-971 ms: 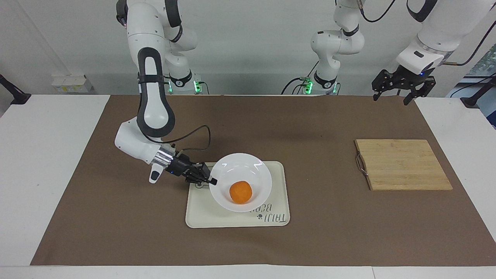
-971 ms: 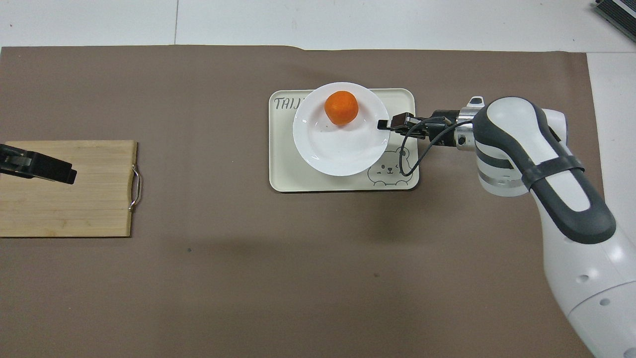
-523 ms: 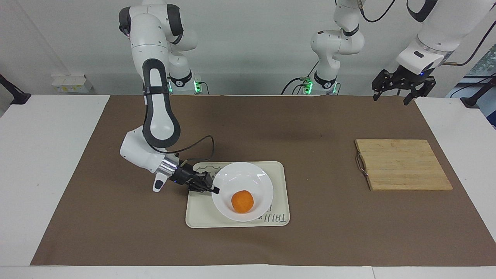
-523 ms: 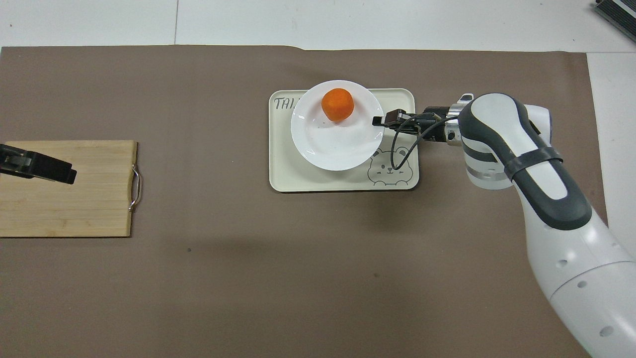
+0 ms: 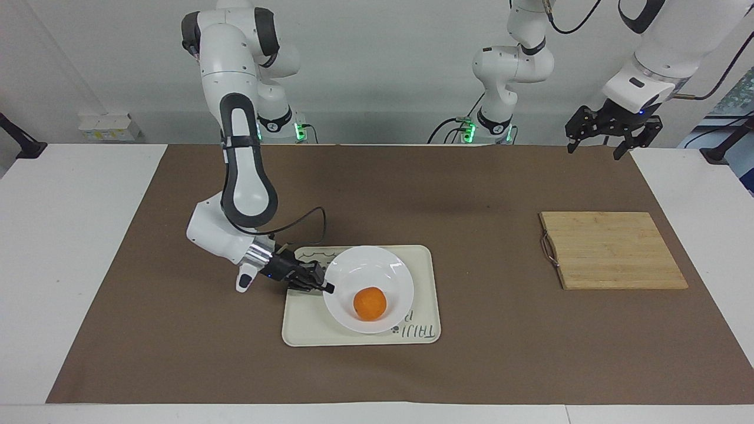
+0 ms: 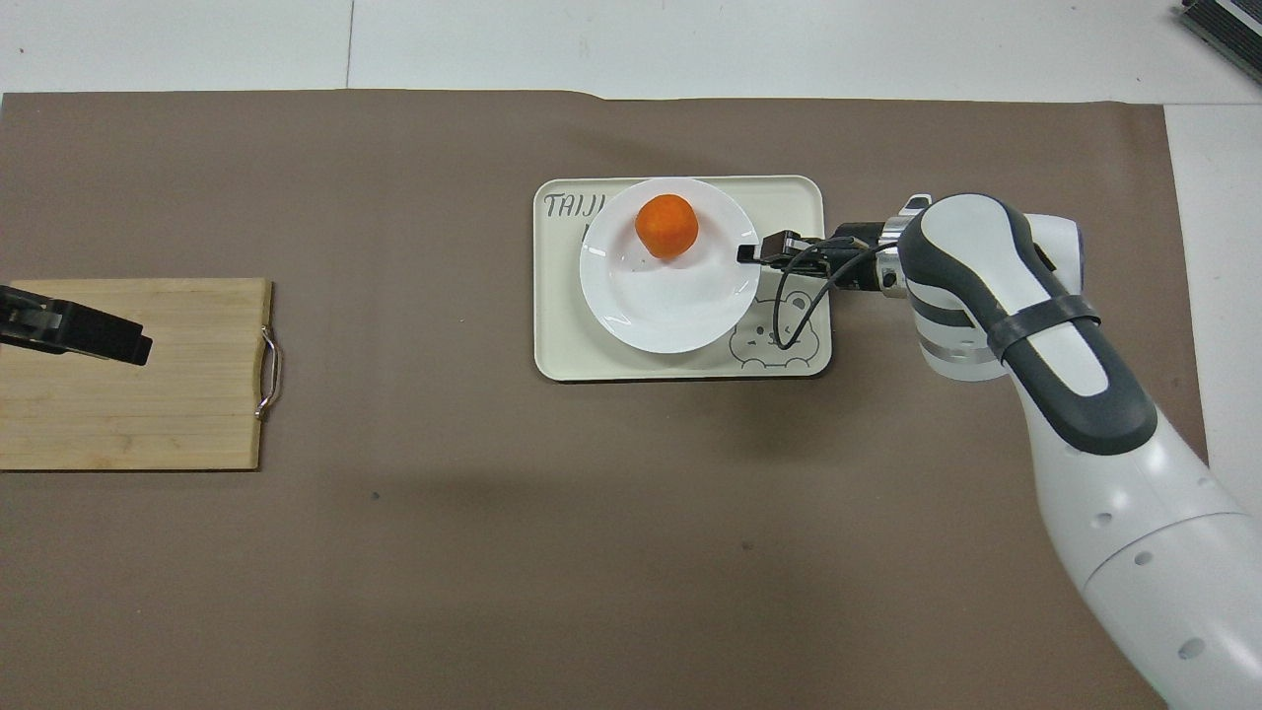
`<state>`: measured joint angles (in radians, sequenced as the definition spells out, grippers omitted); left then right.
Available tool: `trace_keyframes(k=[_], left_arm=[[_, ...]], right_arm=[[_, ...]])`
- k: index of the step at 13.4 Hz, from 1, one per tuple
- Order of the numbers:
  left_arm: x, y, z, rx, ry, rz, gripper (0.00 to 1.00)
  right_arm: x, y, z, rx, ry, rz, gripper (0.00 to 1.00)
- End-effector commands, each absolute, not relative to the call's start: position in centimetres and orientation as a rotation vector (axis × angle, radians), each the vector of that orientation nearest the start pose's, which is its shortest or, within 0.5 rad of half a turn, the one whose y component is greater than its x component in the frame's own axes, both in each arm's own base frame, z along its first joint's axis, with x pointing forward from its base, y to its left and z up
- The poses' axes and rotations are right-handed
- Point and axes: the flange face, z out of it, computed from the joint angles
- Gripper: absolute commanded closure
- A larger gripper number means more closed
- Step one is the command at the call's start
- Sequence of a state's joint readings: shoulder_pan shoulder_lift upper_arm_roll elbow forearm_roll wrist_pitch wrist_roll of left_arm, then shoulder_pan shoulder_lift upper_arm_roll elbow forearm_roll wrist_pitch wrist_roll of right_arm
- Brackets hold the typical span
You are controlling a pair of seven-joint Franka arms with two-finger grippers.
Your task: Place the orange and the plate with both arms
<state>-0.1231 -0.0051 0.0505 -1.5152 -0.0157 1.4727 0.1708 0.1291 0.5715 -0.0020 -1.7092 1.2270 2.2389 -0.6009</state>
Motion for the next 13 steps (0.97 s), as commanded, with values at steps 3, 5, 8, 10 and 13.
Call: trace_keyframes(k=[3, 5, 8, 10, 13], left_arm=[[53.4, -3.7, 64.7, -3.121, 0.363, 0.063, 0.00], [53.4, -3.7, 64.7, -3.121, 0.363, 0.063, 0.00], [53.4, -3.7, 64.7, -3.121, 0.363, 0.063, 0.00], [53.4, -3.8, 64.7, -3.121, 0.365, 0.063, 0.00], [53.4, -3.8, 64.7, -3.121, 0.365, 0.063, 0.00]], right_arm=[[66.7, 10.9, 26.5, -2.274, 0.122, -0.251, 1.00], [66.5, 11.1, 26.5, -2.278, 0.123, -0.250, 1.00], [65.9, 10.9, 25.8, -2.285, 0.137, -0.233, 1.00], [65.9, 10.8, 25.9, -2.302, 0.115, -0.233, 0.58], [66.5, 10.6, 26.6, -2.335, 0.069, -0.248, 0.00]])
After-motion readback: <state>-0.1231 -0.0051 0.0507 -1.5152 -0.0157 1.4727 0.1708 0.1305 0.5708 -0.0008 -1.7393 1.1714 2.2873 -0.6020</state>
